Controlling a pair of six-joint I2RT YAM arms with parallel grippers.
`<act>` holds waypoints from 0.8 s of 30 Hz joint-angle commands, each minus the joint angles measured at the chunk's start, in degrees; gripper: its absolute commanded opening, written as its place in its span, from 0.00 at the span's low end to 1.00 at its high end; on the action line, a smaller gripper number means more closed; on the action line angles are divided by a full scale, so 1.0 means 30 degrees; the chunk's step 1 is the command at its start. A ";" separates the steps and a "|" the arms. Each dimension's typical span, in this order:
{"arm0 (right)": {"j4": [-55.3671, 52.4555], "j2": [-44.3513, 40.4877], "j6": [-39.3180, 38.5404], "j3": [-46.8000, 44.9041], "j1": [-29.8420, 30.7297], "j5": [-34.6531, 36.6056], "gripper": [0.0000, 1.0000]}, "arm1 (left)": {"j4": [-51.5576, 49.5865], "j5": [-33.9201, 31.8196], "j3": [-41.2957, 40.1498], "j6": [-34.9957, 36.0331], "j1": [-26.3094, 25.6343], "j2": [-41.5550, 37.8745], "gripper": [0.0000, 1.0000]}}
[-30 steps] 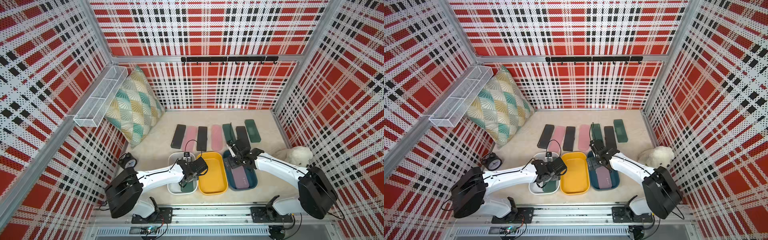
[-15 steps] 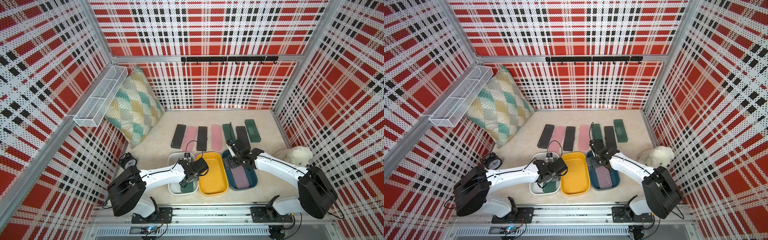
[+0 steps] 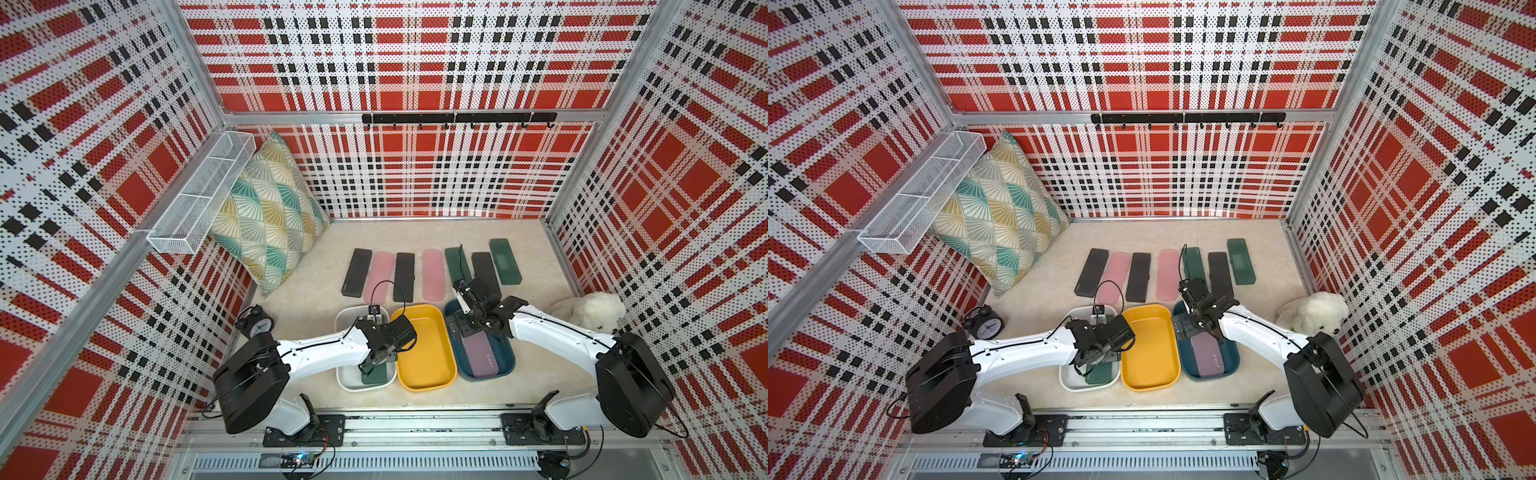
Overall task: Place the pencil cases by color into the storage box
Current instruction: Place the pencil case at the storage box.
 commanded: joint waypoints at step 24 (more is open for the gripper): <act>-0.0303 -0.0505 -0.0088 0.0562 0.0023 -0.0138 1.00 | -0.0937 -0.0491 0.0715 -0.0741 -0.0213 -0.2143 0.74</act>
